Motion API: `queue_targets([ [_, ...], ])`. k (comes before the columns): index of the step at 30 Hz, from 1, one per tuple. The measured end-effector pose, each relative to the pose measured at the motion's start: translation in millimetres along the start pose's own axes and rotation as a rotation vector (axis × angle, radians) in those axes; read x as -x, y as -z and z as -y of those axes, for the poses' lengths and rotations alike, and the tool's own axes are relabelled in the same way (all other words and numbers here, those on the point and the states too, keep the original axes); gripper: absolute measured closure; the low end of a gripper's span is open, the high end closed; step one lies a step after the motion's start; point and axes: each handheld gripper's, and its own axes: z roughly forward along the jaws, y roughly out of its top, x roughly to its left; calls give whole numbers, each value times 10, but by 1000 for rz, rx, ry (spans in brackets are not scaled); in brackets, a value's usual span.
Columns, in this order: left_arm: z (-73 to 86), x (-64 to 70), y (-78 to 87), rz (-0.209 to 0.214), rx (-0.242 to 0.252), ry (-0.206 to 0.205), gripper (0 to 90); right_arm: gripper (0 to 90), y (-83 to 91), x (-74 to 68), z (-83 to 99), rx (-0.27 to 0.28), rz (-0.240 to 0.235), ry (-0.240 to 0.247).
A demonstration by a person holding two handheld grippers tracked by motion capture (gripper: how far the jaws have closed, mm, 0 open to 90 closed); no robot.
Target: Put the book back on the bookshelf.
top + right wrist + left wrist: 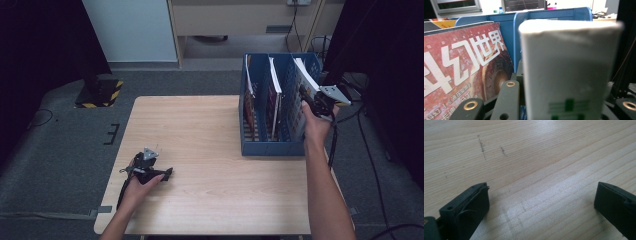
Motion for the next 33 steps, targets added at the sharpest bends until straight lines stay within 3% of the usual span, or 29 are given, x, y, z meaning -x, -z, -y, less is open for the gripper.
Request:
queue_targets([
  [6,0,0,0,0,0,0,0,732,2,22,-27,8,17,0],
  [11,0,0,0,0,0,0,0,737,20,59,-70,19,58,5],
  [19,-1,1,-1,0,0,1,0,736,5,52,-119,41,100,50],
  [33,-1,1,-2,0,1,1,0,733,-37,-25,-33,16,72,70],
])
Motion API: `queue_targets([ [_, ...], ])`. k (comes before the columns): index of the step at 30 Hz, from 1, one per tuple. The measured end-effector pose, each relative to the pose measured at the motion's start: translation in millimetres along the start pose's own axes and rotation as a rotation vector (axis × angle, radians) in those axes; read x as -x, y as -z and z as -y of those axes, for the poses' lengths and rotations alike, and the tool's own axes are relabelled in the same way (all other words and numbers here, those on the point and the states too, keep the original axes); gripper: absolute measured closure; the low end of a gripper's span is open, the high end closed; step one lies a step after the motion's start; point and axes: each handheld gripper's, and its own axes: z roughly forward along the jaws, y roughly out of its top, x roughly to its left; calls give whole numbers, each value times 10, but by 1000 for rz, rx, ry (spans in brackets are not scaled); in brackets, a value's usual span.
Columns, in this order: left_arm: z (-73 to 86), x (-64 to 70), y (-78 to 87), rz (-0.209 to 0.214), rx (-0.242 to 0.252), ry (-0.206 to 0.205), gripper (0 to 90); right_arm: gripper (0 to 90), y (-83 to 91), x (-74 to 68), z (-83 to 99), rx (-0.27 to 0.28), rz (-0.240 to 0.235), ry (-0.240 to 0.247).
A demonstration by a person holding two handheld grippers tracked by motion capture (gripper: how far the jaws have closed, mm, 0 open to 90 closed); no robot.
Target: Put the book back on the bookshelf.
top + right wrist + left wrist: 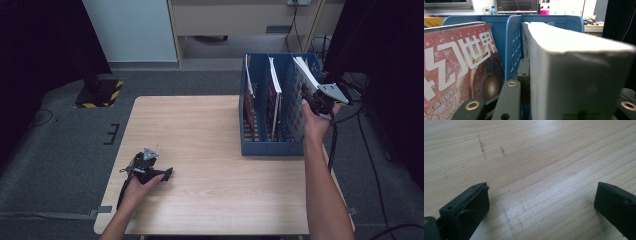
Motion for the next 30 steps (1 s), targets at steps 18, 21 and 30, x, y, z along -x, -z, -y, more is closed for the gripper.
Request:
queue_targets([
  [18,0,0,0,0,0,0,0,729,23,-43,29,-7,-33,-11],
  [21,0,0,0,0,0,0,0,728,23,-58,29,-9,-44,-14],
  [30,0,0,0,0,0,0,0,695,19,-116,20,-31,-81,-31],
])
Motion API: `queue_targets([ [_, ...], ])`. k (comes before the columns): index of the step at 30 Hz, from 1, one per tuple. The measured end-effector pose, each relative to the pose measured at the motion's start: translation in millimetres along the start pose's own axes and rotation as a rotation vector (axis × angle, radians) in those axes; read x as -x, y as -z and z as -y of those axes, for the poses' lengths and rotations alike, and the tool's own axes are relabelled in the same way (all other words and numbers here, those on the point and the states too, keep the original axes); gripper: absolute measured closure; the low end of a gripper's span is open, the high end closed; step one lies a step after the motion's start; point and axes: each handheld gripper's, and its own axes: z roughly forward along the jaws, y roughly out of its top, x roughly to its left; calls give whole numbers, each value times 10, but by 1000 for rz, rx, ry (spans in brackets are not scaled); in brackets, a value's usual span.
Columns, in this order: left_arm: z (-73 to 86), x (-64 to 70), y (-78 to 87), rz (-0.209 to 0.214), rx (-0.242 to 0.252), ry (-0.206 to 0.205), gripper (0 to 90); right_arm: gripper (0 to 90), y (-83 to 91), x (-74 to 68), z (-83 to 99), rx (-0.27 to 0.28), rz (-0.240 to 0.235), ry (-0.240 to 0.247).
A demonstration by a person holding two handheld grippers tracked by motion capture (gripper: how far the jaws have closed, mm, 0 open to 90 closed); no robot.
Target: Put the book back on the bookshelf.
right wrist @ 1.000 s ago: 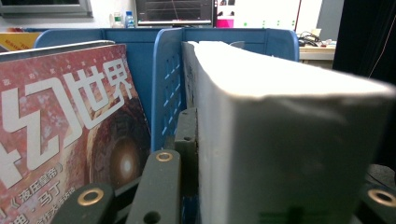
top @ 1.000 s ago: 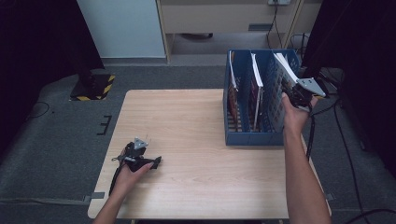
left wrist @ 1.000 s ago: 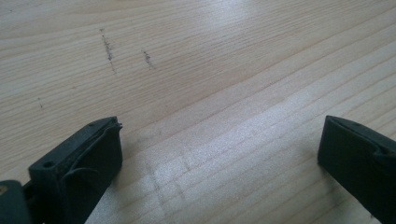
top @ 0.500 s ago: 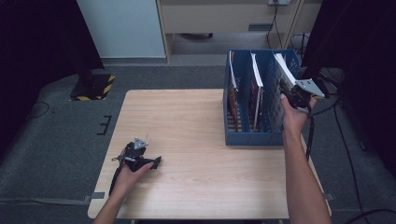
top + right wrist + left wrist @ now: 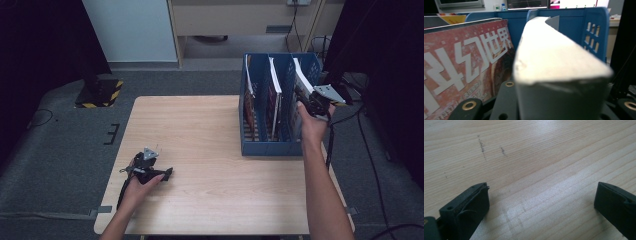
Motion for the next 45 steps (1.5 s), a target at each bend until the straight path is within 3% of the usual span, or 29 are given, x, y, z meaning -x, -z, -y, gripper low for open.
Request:
queue_targets([
  [4,0,0,0,0,0,0,0,614,-1,1,-9,-16,-15,-29],
  [6,0,0,0,0,0,0,0,554,7,-5,-26,-13,-11,-21],
  [7,0,0,0,0,0,0,0,481,20,-14,-44,-13,-14,-22],
  [10,0,0,-1,0,0,0,0,407,41,-15,-56,-23,-5,-12],
  [13,-7,6,-5,-3,0,0,0,316,114,-30,-74,-43,-27,-67],
  [19,-6,7,-4,-3,-2,-2,0,200,240,-120,-93,-75,-41,-31],
  [26,-6,7,-4,-2,-2,-2,0,133,393,-143,-65,-98,-36,1],
  [45,-7,7,-4,-2,-2,-2,0,67,795,-170,36,-107,-98,-15],
])
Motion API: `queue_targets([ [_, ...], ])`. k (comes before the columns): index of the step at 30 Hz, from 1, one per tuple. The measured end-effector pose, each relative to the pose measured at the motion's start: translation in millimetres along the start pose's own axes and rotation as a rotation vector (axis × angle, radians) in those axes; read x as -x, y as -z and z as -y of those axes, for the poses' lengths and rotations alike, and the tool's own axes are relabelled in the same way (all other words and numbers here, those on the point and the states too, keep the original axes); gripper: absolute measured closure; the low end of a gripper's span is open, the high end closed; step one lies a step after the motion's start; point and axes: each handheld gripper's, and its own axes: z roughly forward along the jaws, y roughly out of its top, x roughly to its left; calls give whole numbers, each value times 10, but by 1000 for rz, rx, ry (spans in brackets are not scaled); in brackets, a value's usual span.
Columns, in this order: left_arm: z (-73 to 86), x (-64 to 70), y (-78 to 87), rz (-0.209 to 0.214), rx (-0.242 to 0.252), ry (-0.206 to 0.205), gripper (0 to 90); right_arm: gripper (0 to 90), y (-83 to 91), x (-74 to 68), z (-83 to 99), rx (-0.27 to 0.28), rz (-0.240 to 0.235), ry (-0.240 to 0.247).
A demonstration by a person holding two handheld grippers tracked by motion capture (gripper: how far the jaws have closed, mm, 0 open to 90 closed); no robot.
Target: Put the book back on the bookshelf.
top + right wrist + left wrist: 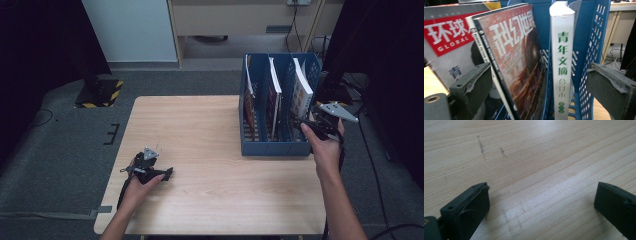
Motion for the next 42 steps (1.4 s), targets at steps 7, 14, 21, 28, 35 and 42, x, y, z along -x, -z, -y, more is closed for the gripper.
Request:
queue_targets([
  [7,0,0,0,0,0,0,0,60,88,-49,32,-11,-15,20],
  [14,0,0,0,0,0,0,0,61,175,-127,111,-24,-34,13],
  [21,1,1,1,-1,0,0,0,63,314,-292,209,-34,-63,20],
  [28,1,2,1,-1,0,1,0,64,402,-519,386,-79,-124,43],
  [35,1,2,1,-1,0,1,0,70,383,-777,571,-130,-202,48],
  [42,2,5,0,-1,2,3,0,74,330,-1012,683,-179,-276,79],
])
